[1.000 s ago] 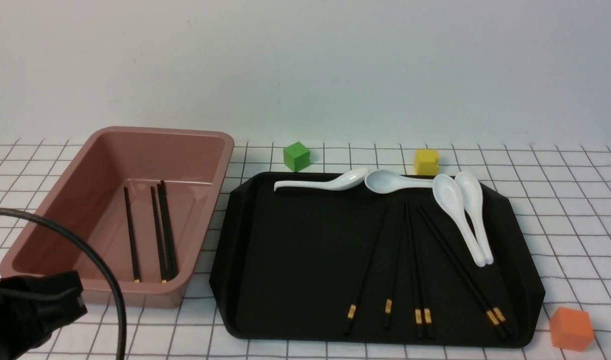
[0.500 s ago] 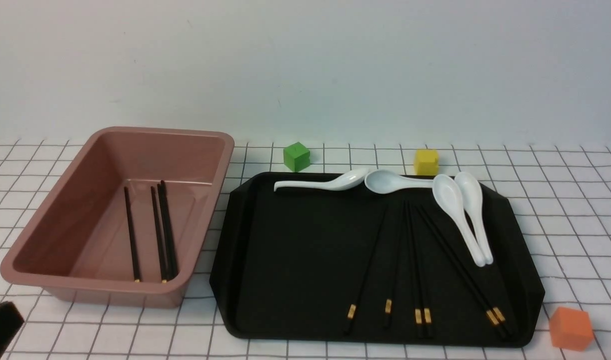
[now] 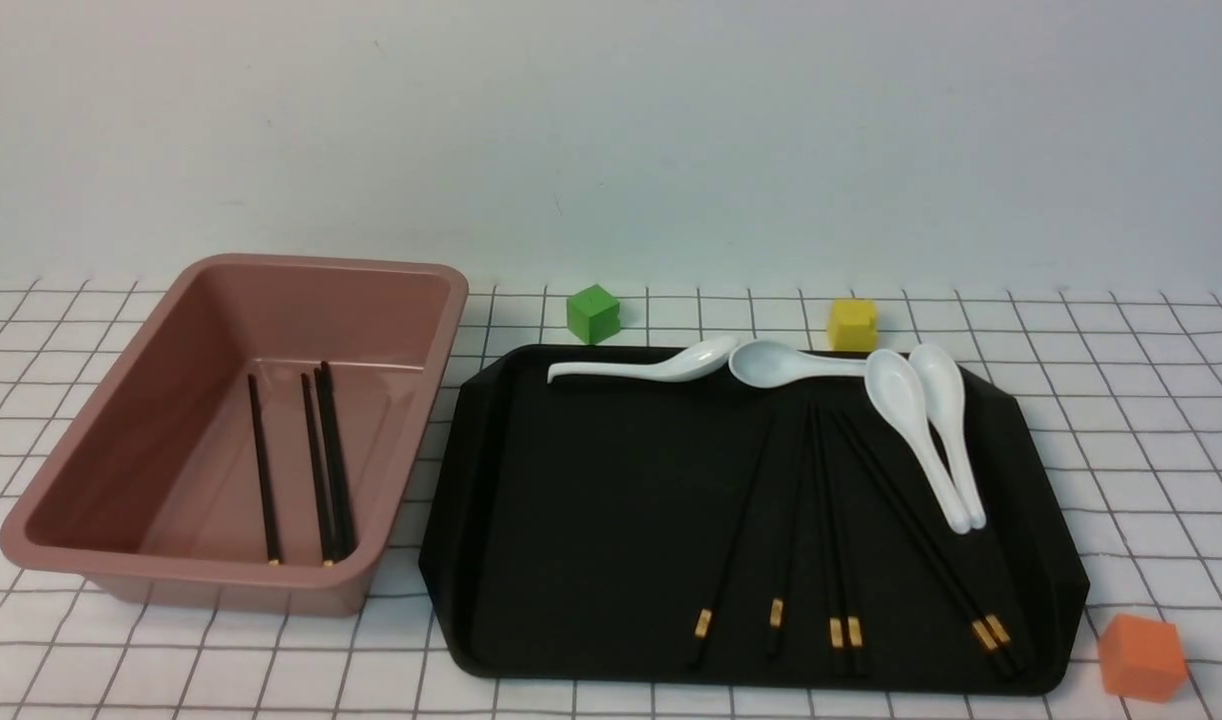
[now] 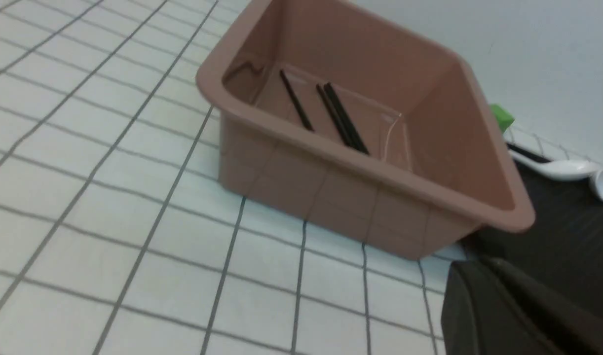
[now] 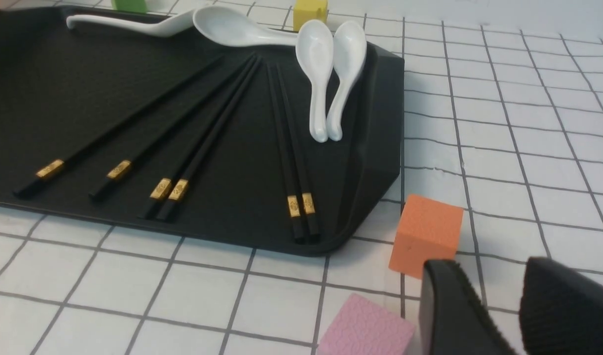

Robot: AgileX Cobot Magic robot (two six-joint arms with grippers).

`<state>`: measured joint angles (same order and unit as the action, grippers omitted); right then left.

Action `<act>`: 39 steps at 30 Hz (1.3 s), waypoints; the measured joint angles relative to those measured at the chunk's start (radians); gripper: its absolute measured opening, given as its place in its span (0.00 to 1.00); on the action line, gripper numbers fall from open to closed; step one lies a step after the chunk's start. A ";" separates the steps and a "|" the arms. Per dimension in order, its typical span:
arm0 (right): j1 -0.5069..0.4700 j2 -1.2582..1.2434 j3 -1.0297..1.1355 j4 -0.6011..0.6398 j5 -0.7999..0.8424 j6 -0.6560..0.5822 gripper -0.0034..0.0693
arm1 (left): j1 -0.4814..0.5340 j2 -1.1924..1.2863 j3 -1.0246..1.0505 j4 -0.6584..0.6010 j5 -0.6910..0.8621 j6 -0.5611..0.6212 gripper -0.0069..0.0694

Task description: On white black tablecloth take chopsticks from black tray and put them in box.

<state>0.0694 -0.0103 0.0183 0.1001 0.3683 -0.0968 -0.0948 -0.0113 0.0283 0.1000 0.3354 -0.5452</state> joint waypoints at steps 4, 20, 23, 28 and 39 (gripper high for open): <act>0.000 0.000 0.000 0.000 0.000 0.000 0.38 | 0.000 0.000 0.002 0.000 0.042 0.000 0.09; 0.000 0.000 0.000 0.000 0.000 0.000 0.38 | 0.000 0.000 0.002 0.000 0.045 0.000 0.10; 0.000 0.000 0.000 0.000 0.000 0.000 0.38 | 0.000 0.000 0.002 0.000 0.045 0.000 0.11; 0.000 0.000 0.000 0.000 0.000 0.000 0.38 | 0.000 0.000 0.002 0.000 0.046 0.000 0.11; 0.000 0.000 0.000 0.000 0.000 0.000 0.38 | 0.000 0.000 0.002 0.000 0.046 0.000 0.12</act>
<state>0.0694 -0.0103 0.0183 0.1001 0.3683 -0.0968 -0.0948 -0.0113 0.0305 0.1000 0.3813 -0.5452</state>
